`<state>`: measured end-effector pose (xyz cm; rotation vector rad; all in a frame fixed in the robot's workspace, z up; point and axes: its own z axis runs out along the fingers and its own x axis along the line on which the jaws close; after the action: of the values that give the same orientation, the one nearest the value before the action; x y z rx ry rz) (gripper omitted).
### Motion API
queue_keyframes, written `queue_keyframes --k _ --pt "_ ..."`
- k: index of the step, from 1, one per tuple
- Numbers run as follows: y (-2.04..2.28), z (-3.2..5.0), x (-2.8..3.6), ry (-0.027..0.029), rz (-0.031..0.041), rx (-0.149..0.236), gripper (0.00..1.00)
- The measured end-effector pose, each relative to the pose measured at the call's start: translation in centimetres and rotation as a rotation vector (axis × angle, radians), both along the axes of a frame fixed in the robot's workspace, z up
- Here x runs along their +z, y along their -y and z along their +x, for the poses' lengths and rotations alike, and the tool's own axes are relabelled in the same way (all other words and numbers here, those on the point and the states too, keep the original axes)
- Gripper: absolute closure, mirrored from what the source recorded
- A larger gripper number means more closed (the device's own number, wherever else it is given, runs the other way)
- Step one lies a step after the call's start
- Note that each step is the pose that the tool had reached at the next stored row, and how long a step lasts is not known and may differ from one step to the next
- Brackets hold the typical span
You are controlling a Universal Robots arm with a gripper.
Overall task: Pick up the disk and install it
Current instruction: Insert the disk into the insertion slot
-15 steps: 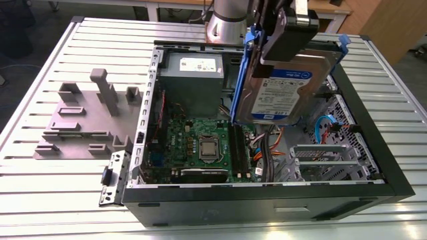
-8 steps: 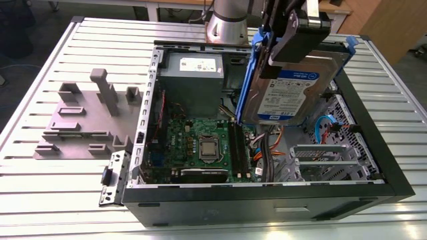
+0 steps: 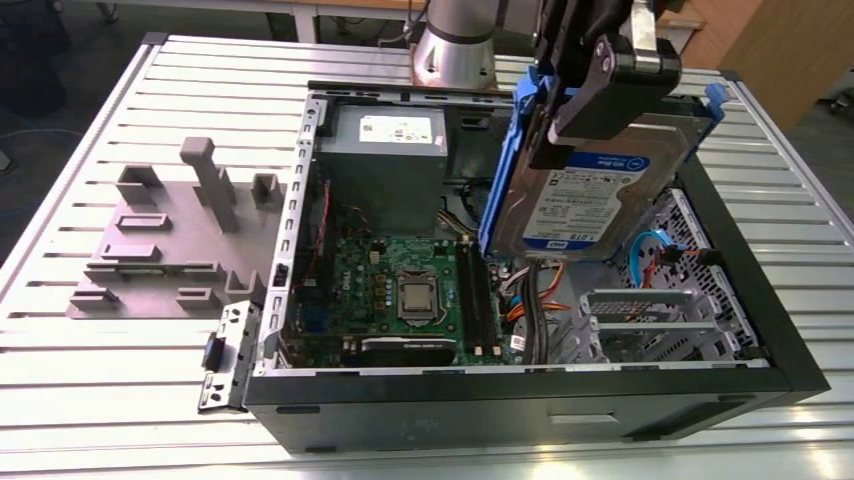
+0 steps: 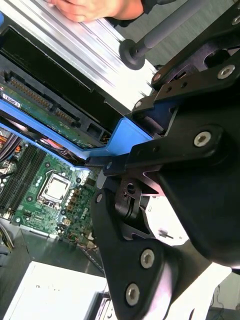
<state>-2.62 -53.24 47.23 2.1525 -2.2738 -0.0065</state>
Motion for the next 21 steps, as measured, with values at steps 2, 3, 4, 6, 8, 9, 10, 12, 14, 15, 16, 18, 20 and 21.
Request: queue_keyframes --k 2,3,4,6,8,9,10,12,14,15,16,18,20,21 --pt "0.30 0.11 -0.03 0.0000 0.0002 0.000 0.63" --pt "0.44 0.17 -0.04 0.0000 0.0001 0.000 0.63" --pt "0.59 0.27 -0.05 0.0000 0.0000 0.000 0.63" --pt "0.82 0.58 -0.08 0.0000 0.0000 0.000 0.63" --pt "0.94 0.96 -0.12 0.0000 0.0000 0.000 0.63" --pt "0.99 1.16 -0.15 0.0000 0.0000 0.000 0.63" --pt "1.05 1.34 -0.17 0.0000 0.0001 0.000 0.63" --pt "1.16 1.66 -0.22 0.0000 0.0000 0.000 0.63" --pt "1.29 1.90 -0.27 0.0000 0.0001 0.000 0.63" --pt "1.37 2.00 -0.29 0.0000 0.0001 0.000 0.63" --pt "1.44 2.09 -0.31 0.0000 0.0001 0.000 0.63" --pt "1.57 2.23 -0.34 0.0000 0.0001 0.000 0.63" --pt "1.74 2.36 -0.38 0.0000 0.0001 0.000 0.63" --pt "1.82 2.42 -0.40 0.0001 0.0002 0.000 0.63"
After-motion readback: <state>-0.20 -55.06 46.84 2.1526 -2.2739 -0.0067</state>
